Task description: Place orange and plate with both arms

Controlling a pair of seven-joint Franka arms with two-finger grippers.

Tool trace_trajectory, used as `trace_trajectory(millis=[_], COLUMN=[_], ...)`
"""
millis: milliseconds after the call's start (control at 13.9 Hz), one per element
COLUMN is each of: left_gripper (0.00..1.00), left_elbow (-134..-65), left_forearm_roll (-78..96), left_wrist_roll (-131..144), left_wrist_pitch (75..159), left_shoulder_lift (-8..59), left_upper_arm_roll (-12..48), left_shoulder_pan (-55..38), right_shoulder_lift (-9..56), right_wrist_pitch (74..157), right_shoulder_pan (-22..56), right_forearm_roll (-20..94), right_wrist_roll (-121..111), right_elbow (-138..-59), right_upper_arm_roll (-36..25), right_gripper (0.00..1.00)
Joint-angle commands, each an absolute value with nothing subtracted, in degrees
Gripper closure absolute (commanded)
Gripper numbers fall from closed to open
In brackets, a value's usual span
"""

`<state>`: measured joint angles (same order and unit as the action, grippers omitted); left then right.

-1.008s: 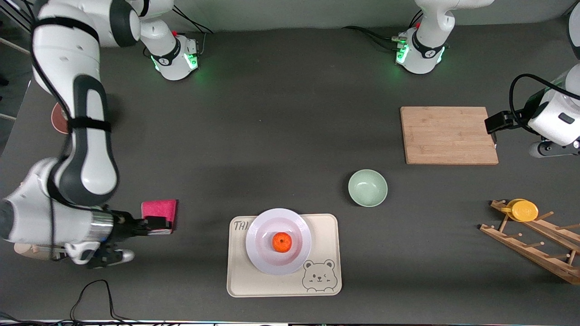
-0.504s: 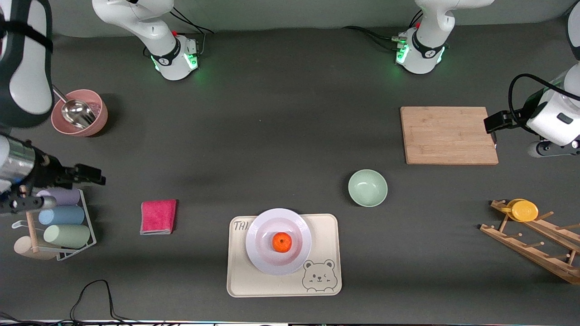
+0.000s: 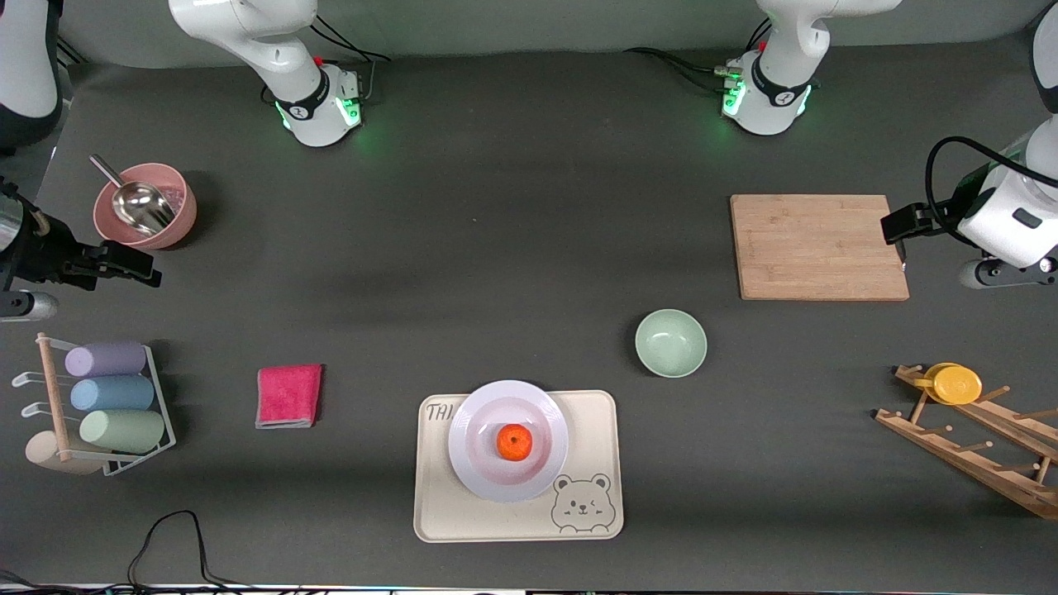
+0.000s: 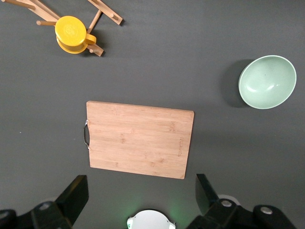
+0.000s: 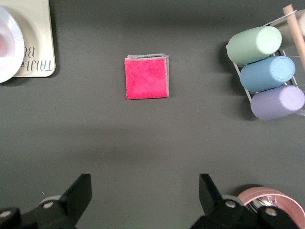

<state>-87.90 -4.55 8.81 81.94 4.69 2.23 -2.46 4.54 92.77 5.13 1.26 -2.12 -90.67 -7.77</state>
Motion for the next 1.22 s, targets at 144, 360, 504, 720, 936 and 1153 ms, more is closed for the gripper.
trace_trajectory(millis=[144,360,504,720,936,1153], left_gripper=[0.0,0.0,0.0,0.0,0.0,0.0], left_elbow=[-86.7,-86.7,-86.3,-85.3,-84.3,-84.3], left_forearm_roll=[-5.4,-5.4,-4.4,-2.6,-2.2,-2.2], left_wrist_roll=[9.8,10.4,11.4,11.3,11.3,10.7], left_wrist_pitch=[81.1,81.7,82.0,82.5,83.4,83.6], left_shoulder_lift=[5.2,4.5,4.4,4.4,4.2,4.1], left_upper_arm_roll=[1.8,1.7,1.4,1.3,1.3,1.2], left_shoulder_pan=[-2.9,-2.4,-2.2,-2.2,-2.2,-2.1], right_shoulder_lift=[3.1,3.2,3.2,3.2,3.3,3.3], right_wrist_pitch=[91.2,91.7,91.6,91.5,91.5,91.4], right_shoulder_pan=[5.2,5.1,5.1,5.0,5.1,5.1], right_forearm_roll=[-1.0,0.1,0.1,-0.1,-0.1,-0.5], right_wrist_roll=[1.2,-0.7,-1.2,-1.1,-0.9,-0.9], right_elbow=[-91.8,-91.9,-91.9,-91.9,-91.9,-91.8], right_upper_arm_roll=[-6.8,-7.4,-7.4,-7.4,-7.4,-7.3], right_gripper=[0.0,0.0,0.0,0.0,0.0,0.0])
